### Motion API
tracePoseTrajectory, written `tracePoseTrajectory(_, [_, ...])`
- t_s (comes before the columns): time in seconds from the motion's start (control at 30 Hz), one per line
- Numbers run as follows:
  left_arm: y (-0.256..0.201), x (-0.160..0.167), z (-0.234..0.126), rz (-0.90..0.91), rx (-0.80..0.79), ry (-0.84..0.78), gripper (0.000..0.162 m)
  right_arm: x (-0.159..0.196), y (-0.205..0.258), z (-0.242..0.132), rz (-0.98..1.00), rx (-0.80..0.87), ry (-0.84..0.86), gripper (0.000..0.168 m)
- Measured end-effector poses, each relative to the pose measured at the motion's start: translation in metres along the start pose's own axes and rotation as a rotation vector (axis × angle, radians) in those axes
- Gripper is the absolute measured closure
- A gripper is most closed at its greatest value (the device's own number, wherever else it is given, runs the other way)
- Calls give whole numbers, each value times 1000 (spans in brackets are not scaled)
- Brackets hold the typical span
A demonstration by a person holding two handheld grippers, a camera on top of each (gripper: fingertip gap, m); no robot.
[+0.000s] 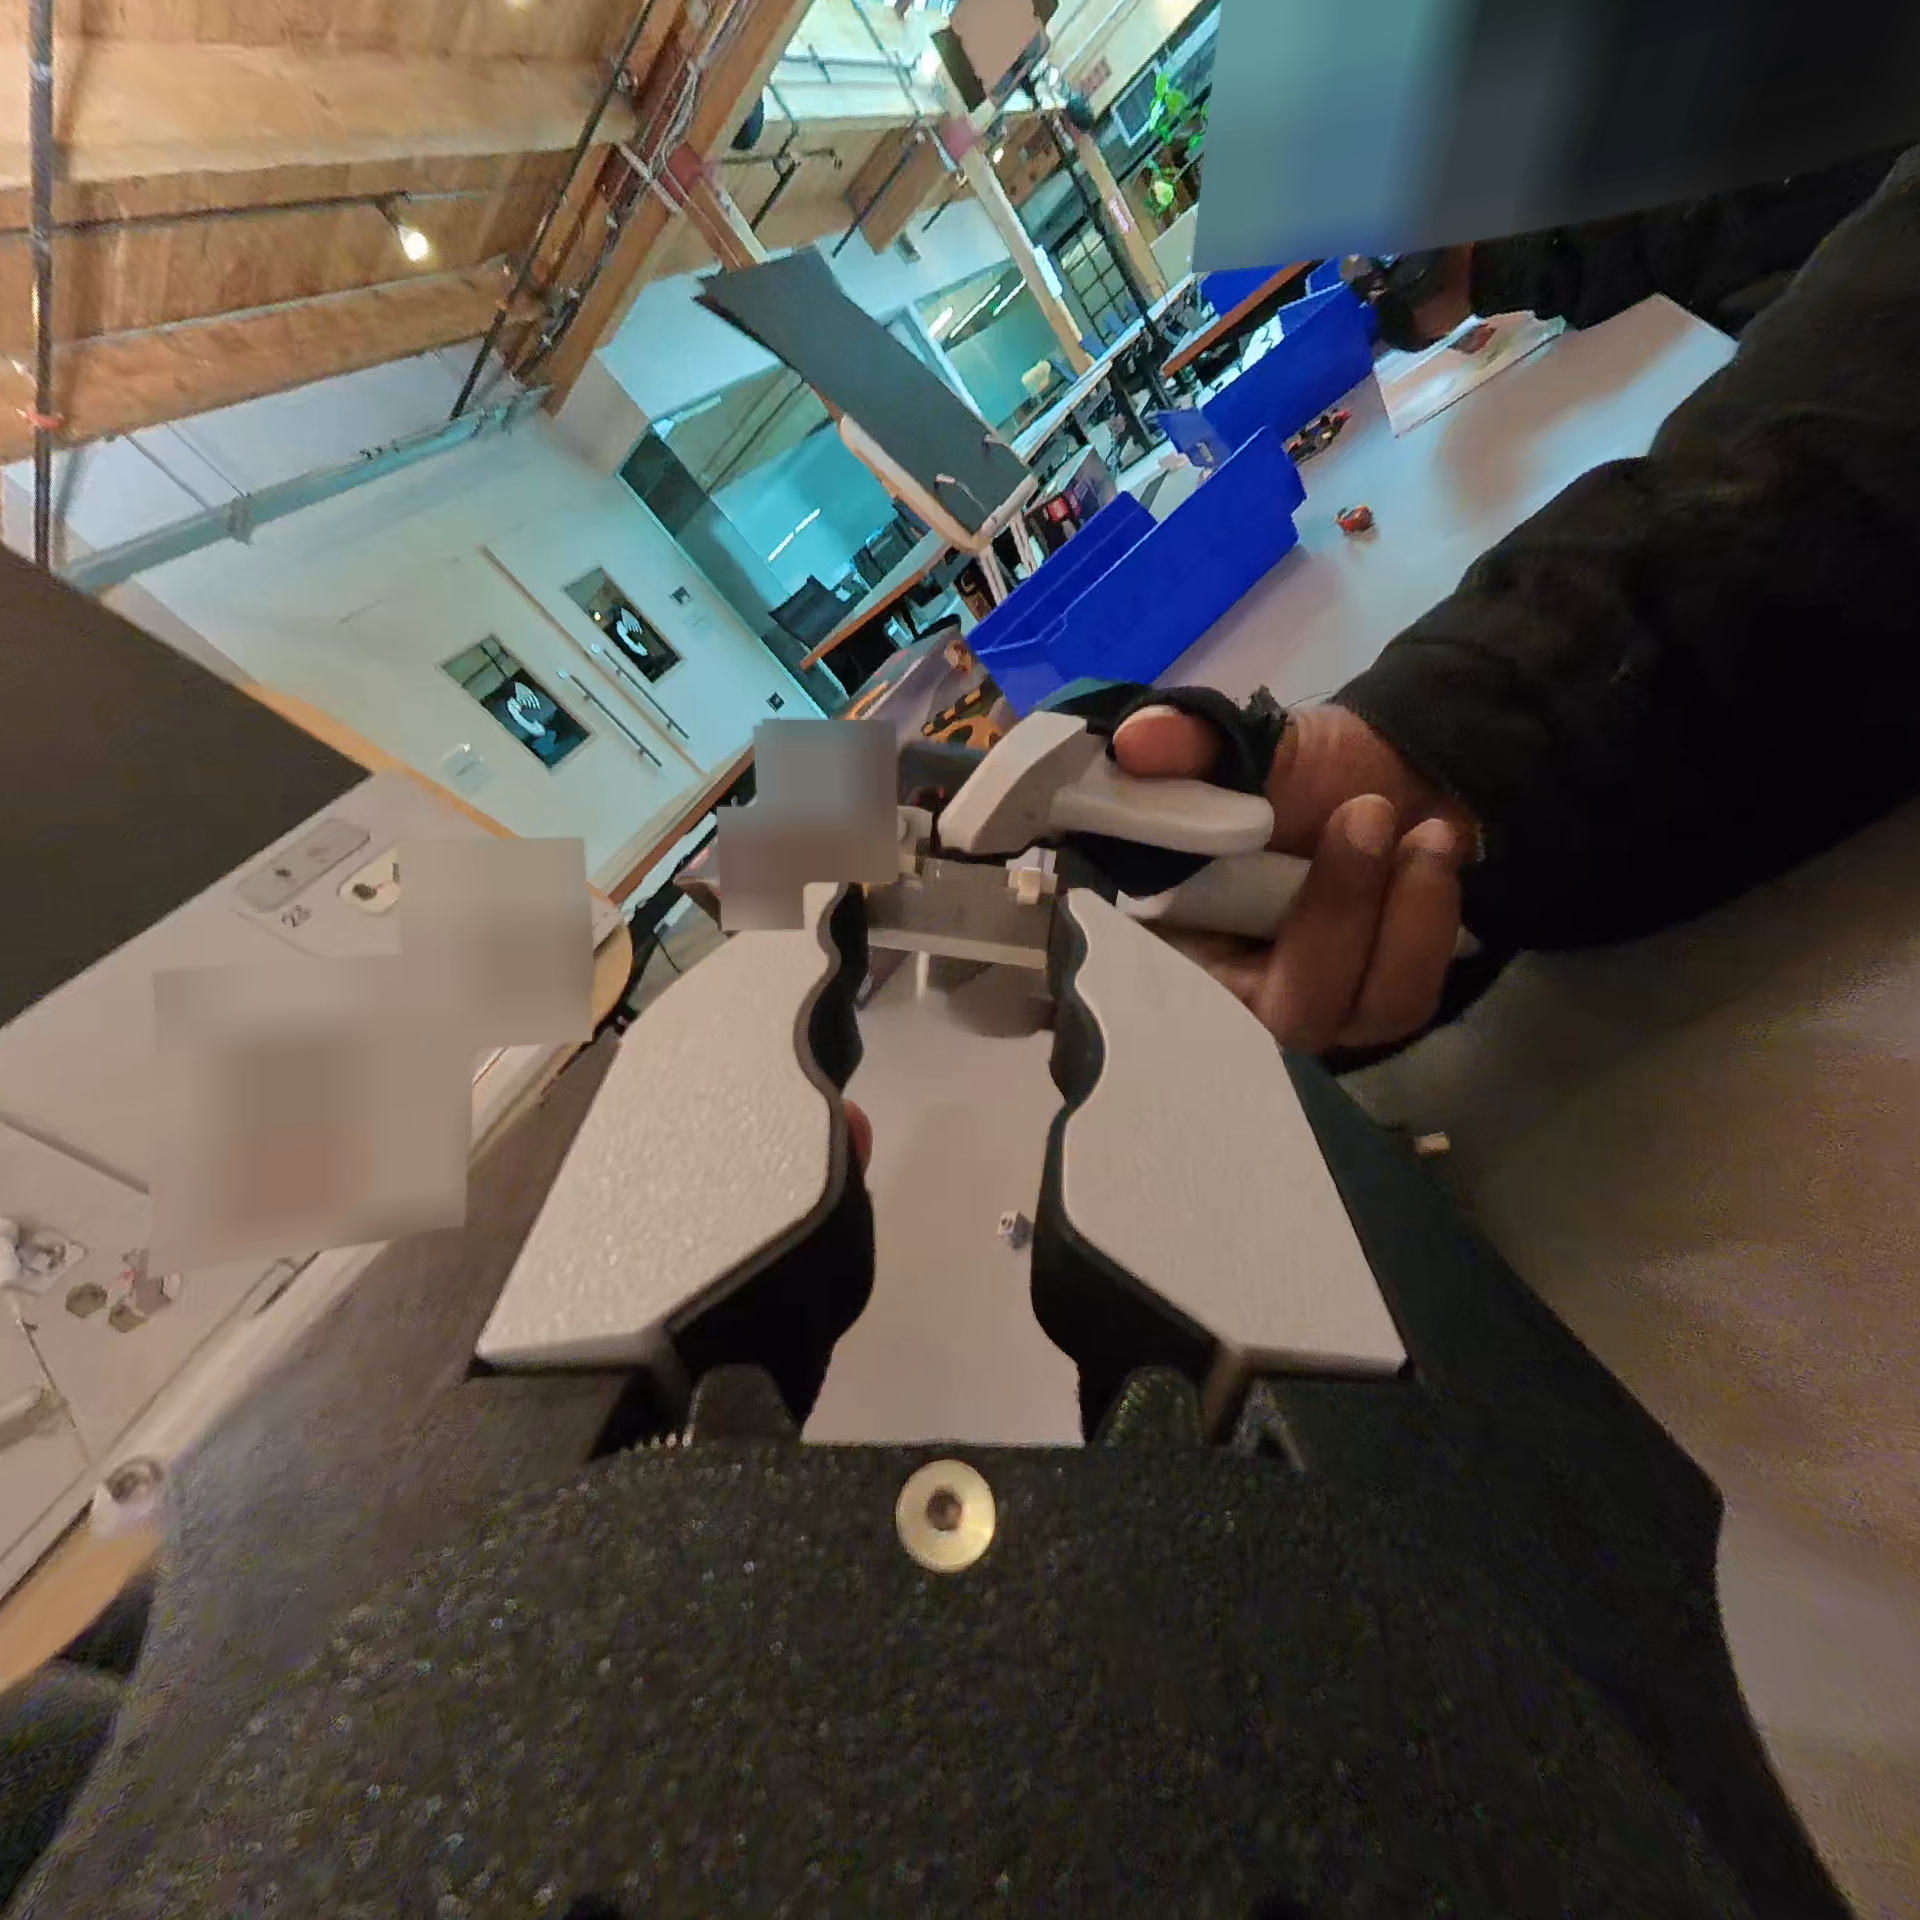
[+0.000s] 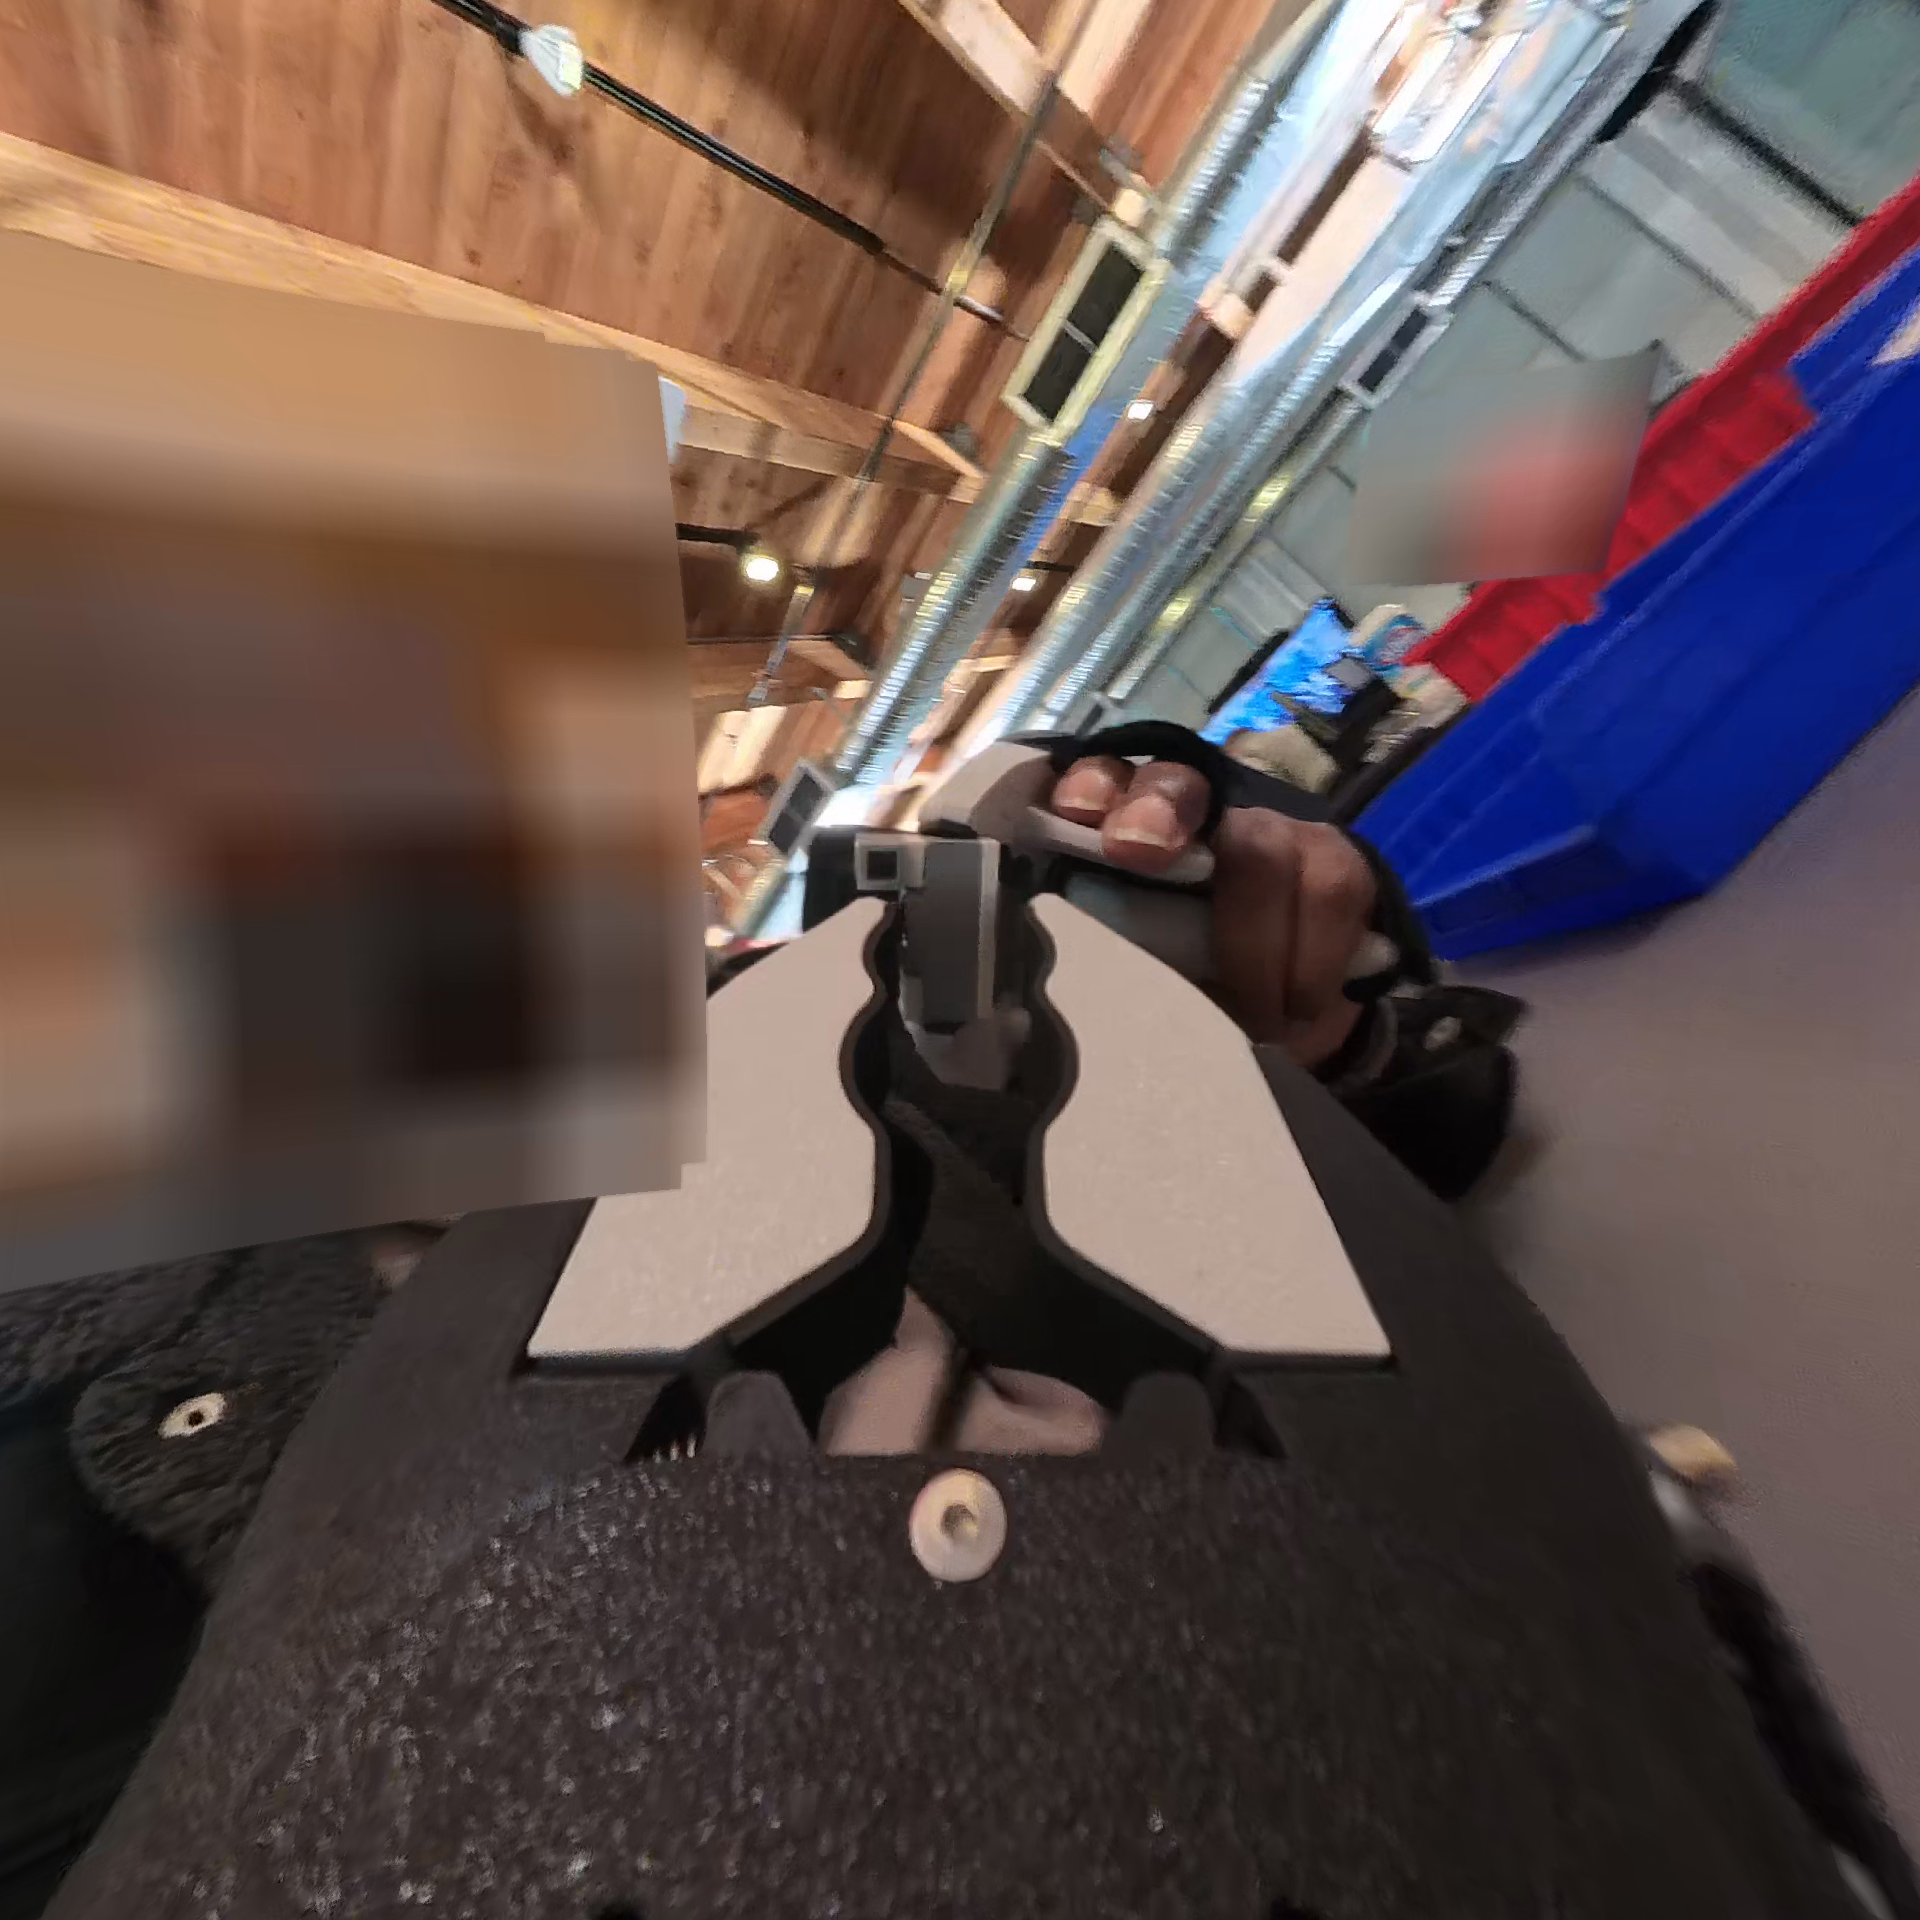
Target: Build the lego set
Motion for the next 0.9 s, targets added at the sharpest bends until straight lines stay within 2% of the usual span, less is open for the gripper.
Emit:
tracePoseTrajectory(0.03, [2,3,0,-14,-3,18,128,-5,-2,-6,-32,70,10,144])
tracePoseTrajectory(0.2, [10,31,3,-9,-23,226,128,-21,2,-23,-279,504,135,140])
tracePoseTrajectory(0.27, [9,36,5,25,-31,276,128,-17,2,-17,-301,605,167,137])
tracePoseTrajectory(0.4, [2,38,8,128,-35,343,128,-11,-12,-9,-281,693,161,139])
tracePoseTrajectory(0.47, [-1,40,9,166,-35,374,128,-10,-16,-8,-278,700,164,146])
tracePoseTrajectory(0.53, [-3,40,10,188,-28,374,128,-11,-17,-8,-286,699,162,160])
tracePoseTrajectory(0.6, [-4,38,9,178,-9,346,128,-10,-16,-10,-274,664,190,160])
tracePoseTrajectory(0.73, [-7,29,8,162,18,214,128,-10,-11,-12,-112,480,241,161])
tracePoseTrajectory(0.9, [-9,22,6,139,43,161,126,-7,-9,-9,24,370,273,161])
Point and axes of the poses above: each gripper's, where its closed fingertips meet, z out along the fingers, x out of its underside, y = z × x across the jaws, the point moved 6 cm from there along -z, back along the fingers, and after that the axes turned 4 degrees about z, right-handed, at the moved point
